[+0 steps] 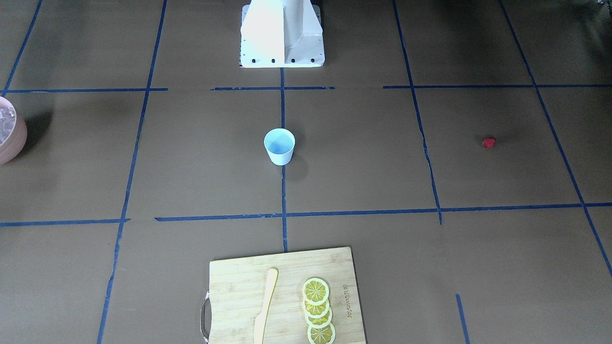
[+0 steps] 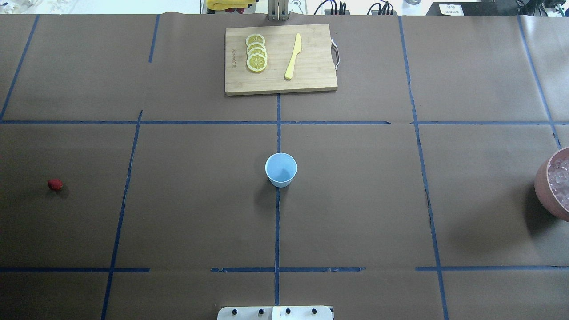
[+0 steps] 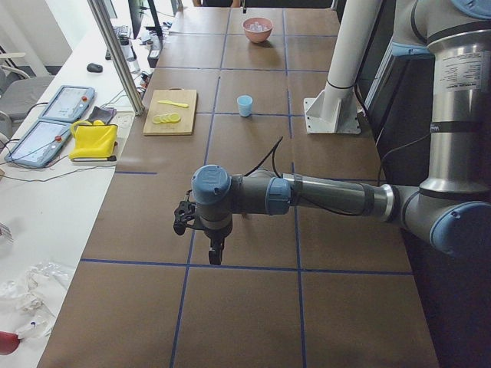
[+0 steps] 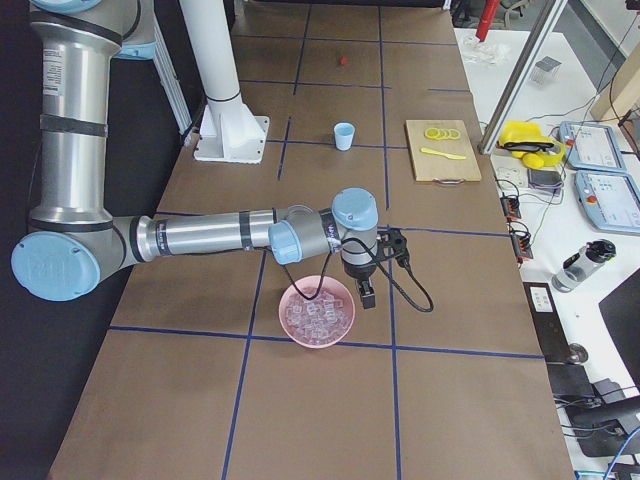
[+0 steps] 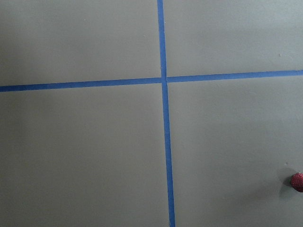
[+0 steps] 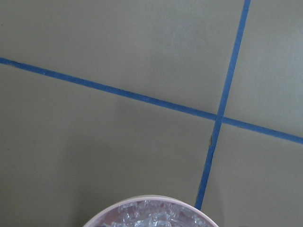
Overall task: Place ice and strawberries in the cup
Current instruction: 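Lower the right gripper into the pink bowl and grasp an ice cube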
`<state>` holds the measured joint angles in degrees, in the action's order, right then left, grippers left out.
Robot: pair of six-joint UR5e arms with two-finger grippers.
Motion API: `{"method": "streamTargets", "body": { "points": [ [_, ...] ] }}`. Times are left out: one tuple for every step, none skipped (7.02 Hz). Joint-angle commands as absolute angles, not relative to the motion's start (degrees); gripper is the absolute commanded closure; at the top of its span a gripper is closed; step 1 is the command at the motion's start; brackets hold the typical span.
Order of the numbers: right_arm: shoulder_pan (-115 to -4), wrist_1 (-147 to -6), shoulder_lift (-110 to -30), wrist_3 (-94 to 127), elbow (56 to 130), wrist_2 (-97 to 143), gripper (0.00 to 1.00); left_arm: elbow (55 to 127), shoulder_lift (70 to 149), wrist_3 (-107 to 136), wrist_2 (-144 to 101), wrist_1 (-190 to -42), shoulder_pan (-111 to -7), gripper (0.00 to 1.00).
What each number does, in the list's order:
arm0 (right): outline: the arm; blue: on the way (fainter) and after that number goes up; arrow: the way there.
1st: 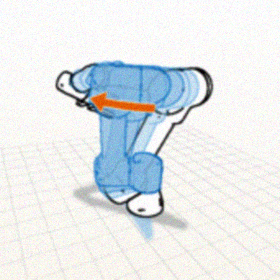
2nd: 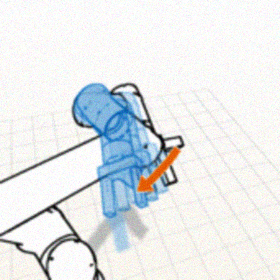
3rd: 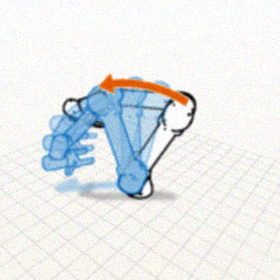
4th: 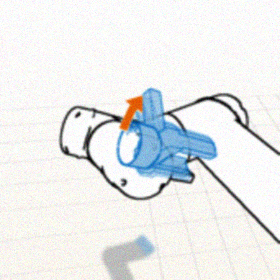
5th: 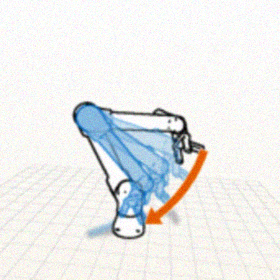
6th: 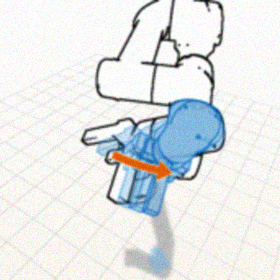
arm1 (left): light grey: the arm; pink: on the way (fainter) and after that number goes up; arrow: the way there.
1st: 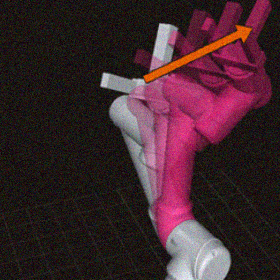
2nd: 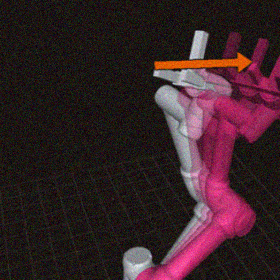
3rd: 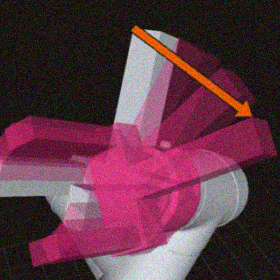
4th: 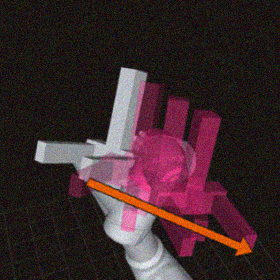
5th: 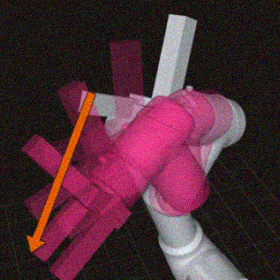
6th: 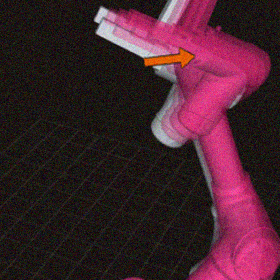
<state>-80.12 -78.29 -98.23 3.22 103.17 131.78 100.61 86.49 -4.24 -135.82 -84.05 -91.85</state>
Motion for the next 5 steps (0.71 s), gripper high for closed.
{"method": "streamTargets", "body": {
  "points": [
    [-78.14, -78.31, -99.66, 2.20, 103.01, 131.75, 0.12, 100.90, 86.48, -4.22, -135.88, -84.02, -91.85, 0.00],
    [-77.53, -78.31, -99.58, 2.20, 102.66, 131.66, 0.15, 100.90, 86.48, -4.22, -135.88, -84.02, -91.85, 0.00],
    [-77.08, -78.14, -99.23, 2.11, 101.09, 131.40, 0.17, 100.90, 86.48, -4.13, -135.88, -84.02, -91.85, 0.00],
    [-75.77, -78.05, -98.62, 2.28, 99.42, 131.48, 0.19, 100.90, 86.48, -4.22, -135.79, -84.02, -91.85, 0.00],
    [-75.15, -78.05, -98.53, 2.37, 98.88, 131.48, 0.20, 100.90, 86.48, -4.13, -135.88, -84.02, -91.85, 0.00]
  ]
}}
